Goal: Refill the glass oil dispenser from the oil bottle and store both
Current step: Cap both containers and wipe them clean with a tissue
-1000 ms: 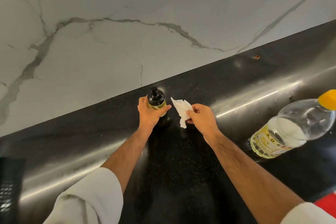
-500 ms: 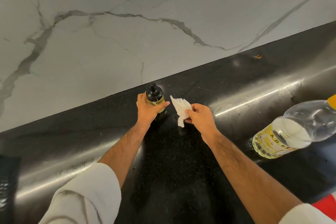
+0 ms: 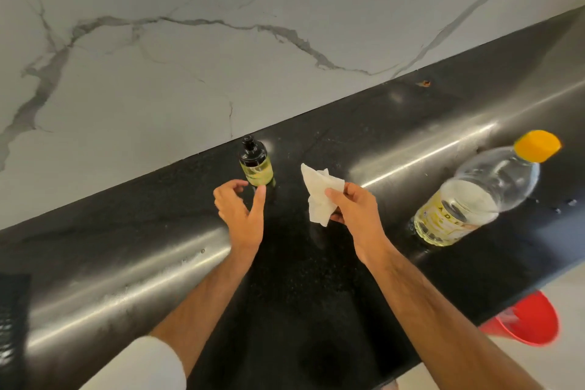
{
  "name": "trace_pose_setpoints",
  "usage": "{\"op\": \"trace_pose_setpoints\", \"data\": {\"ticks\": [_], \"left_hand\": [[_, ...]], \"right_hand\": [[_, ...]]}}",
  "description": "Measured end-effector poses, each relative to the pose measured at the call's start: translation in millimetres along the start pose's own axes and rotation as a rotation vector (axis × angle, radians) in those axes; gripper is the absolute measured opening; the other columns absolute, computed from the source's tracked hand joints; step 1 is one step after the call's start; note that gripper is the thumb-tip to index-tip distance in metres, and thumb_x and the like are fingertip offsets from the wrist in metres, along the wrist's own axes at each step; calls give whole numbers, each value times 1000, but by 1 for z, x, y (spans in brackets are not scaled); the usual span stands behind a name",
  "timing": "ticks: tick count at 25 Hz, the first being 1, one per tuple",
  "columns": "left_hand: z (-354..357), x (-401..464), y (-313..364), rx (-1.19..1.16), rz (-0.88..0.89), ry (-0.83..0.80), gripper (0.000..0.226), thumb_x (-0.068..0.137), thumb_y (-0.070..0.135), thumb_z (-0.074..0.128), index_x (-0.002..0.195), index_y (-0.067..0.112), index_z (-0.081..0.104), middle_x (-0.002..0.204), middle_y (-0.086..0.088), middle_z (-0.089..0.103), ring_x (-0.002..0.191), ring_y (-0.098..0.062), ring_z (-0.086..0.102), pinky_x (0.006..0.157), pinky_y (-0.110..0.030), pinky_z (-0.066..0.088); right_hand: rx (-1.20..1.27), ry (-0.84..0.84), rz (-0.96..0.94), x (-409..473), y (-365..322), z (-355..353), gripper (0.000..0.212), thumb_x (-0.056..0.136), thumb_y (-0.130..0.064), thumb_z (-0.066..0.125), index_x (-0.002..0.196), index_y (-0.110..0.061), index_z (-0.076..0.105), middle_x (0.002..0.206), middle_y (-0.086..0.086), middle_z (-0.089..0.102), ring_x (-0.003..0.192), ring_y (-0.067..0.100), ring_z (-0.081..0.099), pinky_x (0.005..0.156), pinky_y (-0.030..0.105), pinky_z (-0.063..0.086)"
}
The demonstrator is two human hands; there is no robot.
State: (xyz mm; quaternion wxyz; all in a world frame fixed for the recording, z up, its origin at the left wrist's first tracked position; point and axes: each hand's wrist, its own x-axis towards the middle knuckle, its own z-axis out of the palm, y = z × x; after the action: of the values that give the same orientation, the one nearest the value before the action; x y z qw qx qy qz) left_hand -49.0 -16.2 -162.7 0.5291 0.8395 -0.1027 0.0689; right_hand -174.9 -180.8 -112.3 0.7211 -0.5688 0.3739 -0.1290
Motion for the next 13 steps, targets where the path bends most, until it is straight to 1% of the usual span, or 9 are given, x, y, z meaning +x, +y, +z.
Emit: {"op": "trace_pose_setpoints", "data": {"ticks": [1,2,4,6,8,10,11,12,13], "left_hand": [[-2,-14,5,-51,72,-64,39,90,46,65,112,16,52,109,5,45,94,-16,48,84,-46,48],[0,-24,12,-106,127,-170,30,92,35,65,111,15,51,107,3,47,90,-17,50,79,-42,48],[15,-34,35,-165,210,-429,24,94,21,65,112,14,51,109,1,51,87,-17,54,73,-31,48],[36,-40,63,-180,244,-643,27,94,13,66,116,17,52,118,1,53,98,-16,59,77,-26,50],[58,-50,90,-211,228,-784,34,93,7,67,121,18,52,127,2,53,112,-9,58,85,-23,50],[78,-61,108,-204,156,-947,46,91,6,68,130,20,46,137,5,49,116,6,53,90,-19,49],[88,-67,113,-194,129,-1043,55,90,8,70,134,22,41,140,7,45,114,14,51,89,-15,50],[97,-73,116,-183,114,-1122,65,87,15,75,138,26,36,141,8,42,113,18,50,88,-13,50],[106,-80,123,-173,118,-1168,76,82,26,81,139,30,32,141,10,40,114,16,51,89,-12,51]], "right_hand": [[22,11,-28,-13,0,-6,16,98,-17,68,106,-30,65,119,-4,70,107,16,70,84,31,62],[30,32,-60,-26,1,-14,15,97,-19,70,108,-29,67,115,-6,72,105,14,71,82,31,62],[18,86,-101,-53,5,-34,15,96,-21,72,110,-26,68,109,-6,74,101,11,73,81,31,63],[8,124,-118,-76,7,-52,15,95,-23,73,109,-23,68,105,-5,74,98,10,73,80,32,64],[-14,152,-132,-94,7,-71,15,95,-24,74,108,-23,67,103,-5,75,97,10,74,79,33,64],[-21,180,-143,-109,3,-88,15,95,-26,74,108,-26,67,104,-6,75,98,11,74,80,34,64],[-10,189,-155,-115,1,-98,17,95,-26,74,110,-27,67,106,-7,76,99,10,74,82,35,64],[0,192,-176,-120,-3,-107,19,95,-26,74,112,-28,67,107,-7,76,101,11,74,85,36,64],[12,195,-209,-127,-8,-118,20,95,-25,74,115,-27,67,109,-5,76,103,14,74,88,37,63]]}}
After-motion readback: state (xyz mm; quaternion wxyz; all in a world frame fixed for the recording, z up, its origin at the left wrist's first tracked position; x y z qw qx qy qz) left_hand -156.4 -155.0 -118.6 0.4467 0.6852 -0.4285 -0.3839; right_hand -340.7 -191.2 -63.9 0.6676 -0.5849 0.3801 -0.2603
